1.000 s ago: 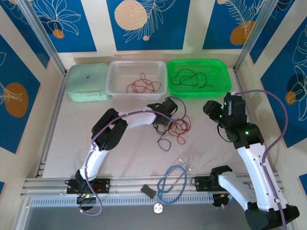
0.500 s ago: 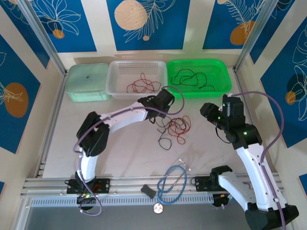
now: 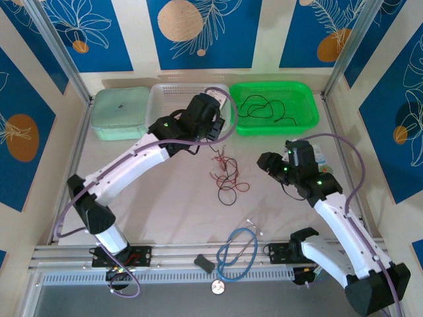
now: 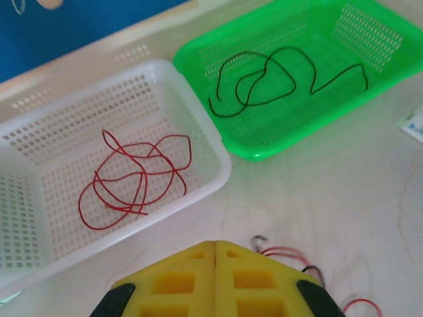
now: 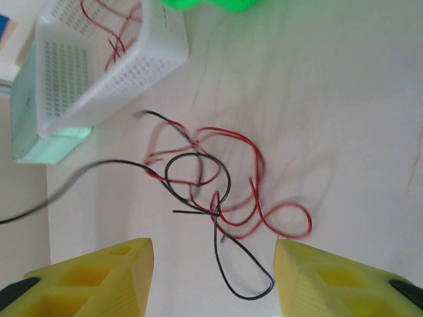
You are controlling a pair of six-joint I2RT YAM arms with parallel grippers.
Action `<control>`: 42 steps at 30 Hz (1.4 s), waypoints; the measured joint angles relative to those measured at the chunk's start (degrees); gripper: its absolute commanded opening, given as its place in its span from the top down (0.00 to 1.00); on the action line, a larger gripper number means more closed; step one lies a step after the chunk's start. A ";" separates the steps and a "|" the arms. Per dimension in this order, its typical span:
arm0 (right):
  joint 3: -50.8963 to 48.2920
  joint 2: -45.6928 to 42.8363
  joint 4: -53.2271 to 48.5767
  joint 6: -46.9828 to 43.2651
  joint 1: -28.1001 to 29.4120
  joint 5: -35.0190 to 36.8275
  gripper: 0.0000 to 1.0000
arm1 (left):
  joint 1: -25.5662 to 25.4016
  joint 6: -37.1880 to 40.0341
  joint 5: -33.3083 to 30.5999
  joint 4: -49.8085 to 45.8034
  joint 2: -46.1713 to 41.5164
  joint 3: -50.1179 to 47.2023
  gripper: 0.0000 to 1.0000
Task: Untangle the cables
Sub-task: Untie the cable from multiple cables.
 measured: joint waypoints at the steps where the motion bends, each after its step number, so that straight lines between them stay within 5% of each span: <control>1: -0.94 1.11 1.33 1.46 1.38 0.02 0.49 | -0.02 0.28 0.02 -0.63 -0.85 0.37 1.00; 13: 0.44 24.87 18.62 16.22 14.34 0.63 0.50 | -0.13 2.69 1.38 -4.55 -5.46 3.37 1.00; 25: 2.34 33.55 34.42 24.98 18.21 -1.75 0.51 | -0.13 2.73 1.49 -5.01 -7.85 3.37 1.00; 33: 3.06 35.06 37.57 23.65 16.61 -8.24 0.51 | -0.13 2.73 1.81 -4.94 -9.86 3.34 1.00; 42: 7.67 35.78 35.43 15.96 5.14 -23.78 0.48 | -0.15 2.73 4.11 -4.50 -12.09 3.34 1.00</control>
